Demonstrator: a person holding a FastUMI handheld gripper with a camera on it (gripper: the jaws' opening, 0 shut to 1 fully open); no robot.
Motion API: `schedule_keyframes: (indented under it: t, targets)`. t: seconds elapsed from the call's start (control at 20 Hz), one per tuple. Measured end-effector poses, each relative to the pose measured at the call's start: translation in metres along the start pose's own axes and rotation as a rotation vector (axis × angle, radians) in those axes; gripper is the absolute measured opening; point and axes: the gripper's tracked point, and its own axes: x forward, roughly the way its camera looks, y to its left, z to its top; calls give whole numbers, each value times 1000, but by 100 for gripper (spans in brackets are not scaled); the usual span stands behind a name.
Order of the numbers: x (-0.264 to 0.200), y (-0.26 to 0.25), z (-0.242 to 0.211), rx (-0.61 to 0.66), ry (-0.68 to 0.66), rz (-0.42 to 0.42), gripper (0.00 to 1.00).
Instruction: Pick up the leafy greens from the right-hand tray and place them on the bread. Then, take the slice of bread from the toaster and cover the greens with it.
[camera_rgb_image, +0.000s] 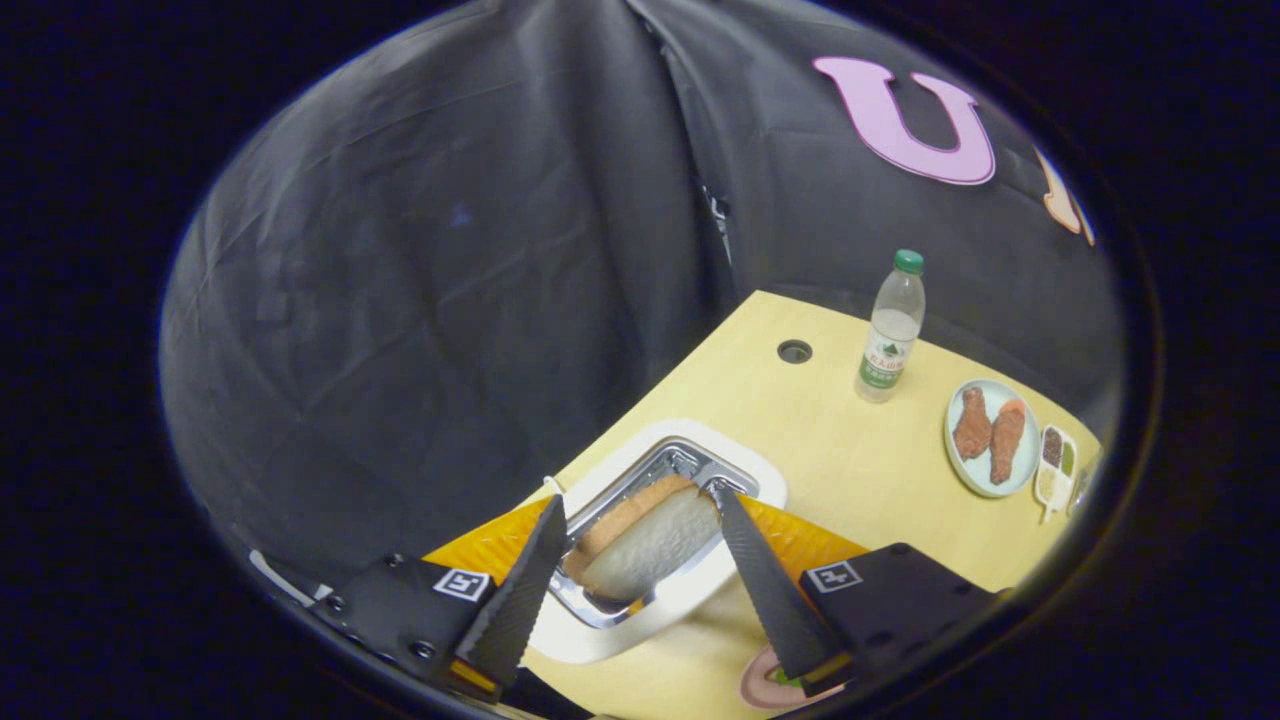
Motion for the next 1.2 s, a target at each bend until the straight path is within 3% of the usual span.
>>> schedule_keyframes:
  t: [0.3,0.6,0.7,1.05,1.2]
  targets:
    - [9,1,-14,8,48,-10,99]
    - [8,0,-32,-34,106,-29,53]
    - [5,-6,-31,-20,106,-45,52]
    - [-14,-4,-22,18,63,10,8]
    - [-28,-9,-13,60,32,23,8]
